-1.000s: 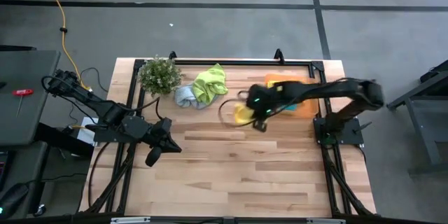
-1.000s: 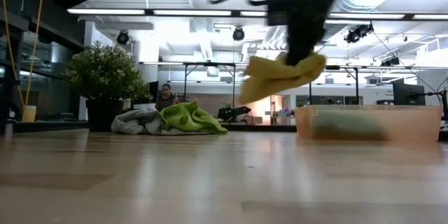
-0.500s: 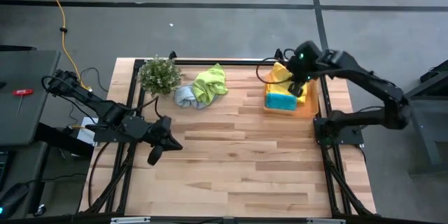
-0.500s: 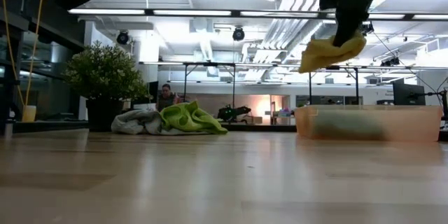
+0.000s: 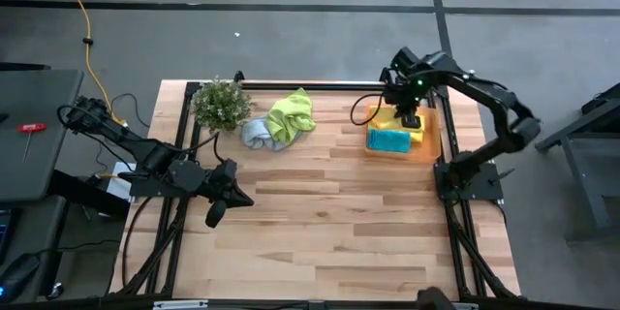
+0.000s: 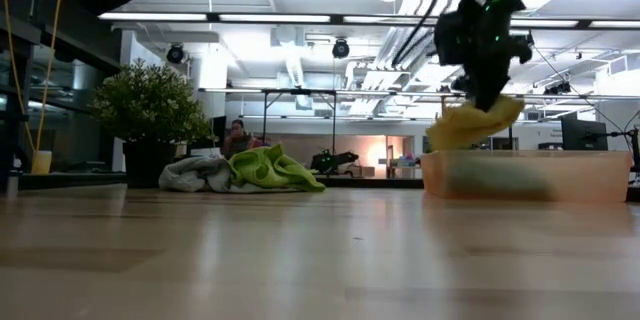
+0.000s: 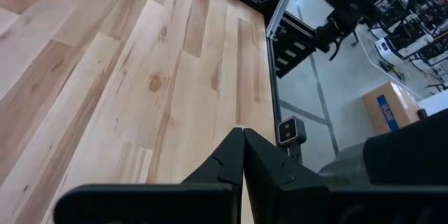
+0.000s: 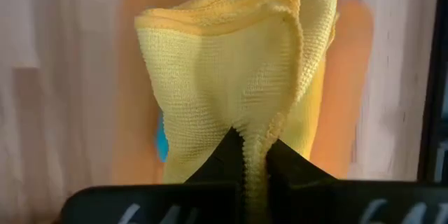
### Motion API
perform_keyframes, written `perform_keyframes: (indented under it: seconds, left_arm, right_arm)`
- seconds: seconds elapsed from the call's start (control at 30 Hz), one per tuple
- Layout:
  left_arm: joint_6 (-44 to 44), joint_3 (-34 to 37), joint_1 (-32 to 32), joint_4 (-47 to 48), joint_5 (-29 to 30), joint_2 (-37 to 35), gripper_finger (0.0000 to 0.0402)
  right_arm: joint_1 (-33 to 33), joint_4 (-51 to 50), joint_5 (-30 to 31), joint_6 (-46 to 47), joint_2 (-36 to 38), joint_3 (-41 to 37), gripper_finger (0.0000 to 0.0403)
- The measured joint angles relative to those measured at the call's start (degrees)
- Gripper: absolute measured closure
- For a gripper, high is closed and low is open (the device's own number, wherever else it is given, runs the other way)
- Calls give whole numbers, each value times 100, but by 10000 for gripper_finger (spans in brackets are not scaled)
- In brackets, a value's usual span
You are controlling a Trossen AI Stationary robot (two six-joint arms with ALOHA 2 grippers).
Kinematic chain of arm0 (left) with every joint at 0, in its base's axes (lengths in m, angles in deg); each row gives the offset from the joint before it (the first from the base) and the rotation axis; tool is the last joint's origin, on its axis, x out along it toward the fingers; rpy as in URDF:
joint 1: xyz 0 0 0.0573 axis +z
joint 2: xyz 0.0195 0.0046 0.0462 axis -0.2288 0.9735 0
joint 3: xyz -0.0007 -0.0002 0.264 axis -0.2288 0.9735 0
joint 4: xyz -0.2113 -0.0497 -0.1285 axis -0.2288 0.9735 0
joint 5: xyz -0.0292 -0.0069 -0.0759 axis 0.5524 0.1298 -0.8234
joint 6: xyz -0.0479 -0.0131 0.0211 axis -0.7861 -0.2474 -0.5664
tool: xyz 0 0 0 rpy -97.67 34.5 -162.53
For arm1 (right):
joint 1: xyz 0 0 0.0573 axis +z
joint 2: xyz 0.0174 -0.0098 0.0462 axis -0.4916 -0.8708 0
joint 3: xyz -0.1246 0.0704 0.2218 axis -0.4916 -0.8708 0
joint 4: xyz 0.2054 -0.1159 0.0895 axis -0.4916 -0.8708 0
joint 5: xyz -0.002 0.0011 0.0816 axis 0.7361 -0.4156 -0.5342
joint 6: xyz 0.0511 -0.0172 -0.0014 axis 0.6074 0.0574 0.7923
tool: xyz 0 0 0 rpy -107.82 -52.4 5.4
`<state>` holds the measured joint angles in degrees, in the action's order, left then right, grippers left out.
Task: Fold microfiber towels
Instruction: Put the yellow microfiber cloth into the orange bin, then fold the green microfiber cloth
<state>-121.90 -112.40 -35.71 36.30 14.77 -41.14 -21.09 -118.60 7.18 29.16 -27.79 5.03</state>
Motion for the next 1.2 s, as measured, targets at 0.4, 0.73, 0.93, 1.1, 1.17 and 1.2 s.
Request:
perform_keyframes:
  seconds: [0.4, 0.73, 0.93, 1.1, 1.17, 1.2]
  left_arm:
    - [-240, 0, -2, 2, 139, 0, 401]
    - [-148, 0, 0, 4, 288, 2, 401]
    - [-133, 0, 0, 4, 289, 2, 401]
    - [47, 0, 0, 9, 288, 1, 401]
    - [186, 0, 14, 9, 315, 0, 401]
    - [263, 0, 43, 9, 353, -7, 401]
  right_arm:
    - [-392, 300, 558, 502, -1236, 2, 400]
    - [-376, 262, 1133, 1345, -1405, 2, 325]
    - [-374, -17, 1297, 1776, -1402, 166, 230]
    - [-385, -484, 1247, 2157, -1387, 794, 178]
    - [-385, -497, 1083, 2336, -1274, 1062, 171]
    - [-385, -457, 921, 2460, -1178, 1169, 171]
